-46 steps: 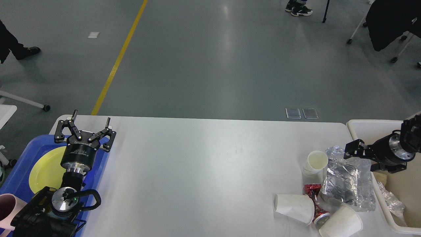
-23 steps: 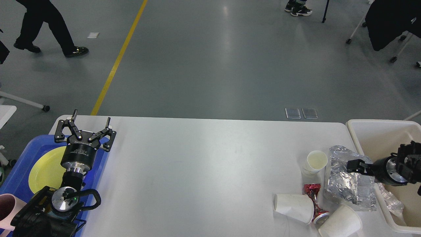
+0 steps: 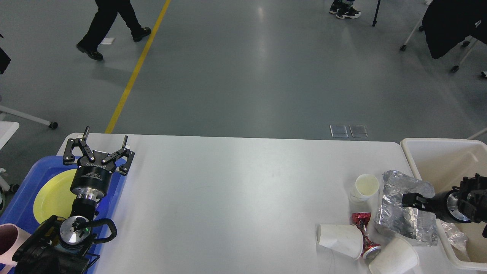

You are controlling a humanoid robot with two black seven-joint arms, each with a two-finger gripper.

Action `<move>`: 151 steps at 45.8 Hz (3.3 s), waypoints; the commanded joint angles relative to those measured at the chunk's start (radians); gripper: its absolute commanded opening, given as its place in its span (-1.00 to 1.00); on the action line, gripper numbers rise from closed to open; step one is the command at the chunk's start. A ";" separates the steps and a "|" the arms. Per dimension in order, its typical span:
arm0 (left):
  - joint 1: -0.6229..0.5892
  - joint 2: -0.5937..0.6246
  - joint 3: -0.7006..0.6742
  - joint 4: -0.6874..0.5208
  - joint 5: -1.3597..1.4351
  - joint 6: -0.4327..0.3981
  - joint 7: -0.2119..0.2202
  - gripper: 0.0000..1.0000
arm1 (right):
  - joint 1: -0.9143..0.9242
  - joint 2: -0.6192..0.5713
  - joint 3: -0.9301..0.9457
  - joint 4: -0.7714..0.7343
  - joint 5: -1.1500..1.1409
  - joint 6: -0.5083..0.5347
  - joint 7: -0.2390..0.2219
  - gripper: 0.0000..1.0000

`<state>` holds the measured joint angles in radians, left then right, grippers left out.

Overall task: Tidy desktop
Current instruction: 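Grasp the clear plastic bag with the right gripper, then lift the plastic bag up toward the white bin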

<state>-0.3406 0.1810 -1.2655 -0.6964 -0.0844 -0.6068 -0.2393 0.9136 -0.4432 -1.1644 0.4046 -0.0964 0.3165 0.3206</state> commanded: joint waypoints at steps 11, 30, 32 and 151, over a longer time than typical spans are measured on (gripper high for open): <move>0.000 0.000 0.000 0.000 0.000 -0.001 0.000 0.93 | -0.082 0.029 0.011 0.016 0.000 -0.203 -0.002 0.18; 0.000 0.000 0.000 0.000 0.000 -0.001 0.000 0.93 | -0.070 0.031 0.014 0.019 0.003 -0.191 -0.038 -1.00; 0.000 0.000 0.000 0.000 0.000 -0.001 0.000 0.93 | -0.071 0.031 0.014 0.023 0.004 -0.191 -0.044 -1.00; 0.000 0.000 0.000 0.000 0.000 -0.001 0.000 0.93 | 1.641 -0.026 -0.233 1.129 0.198 0.325 -0.414 -1.00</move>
<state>-0.3406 0.1810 -1.2655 -0.6965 -0.0843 -0.6076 -0.2393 2.6065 -0.4280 -1.3830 1.5364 0.0997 0.7041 -0.0931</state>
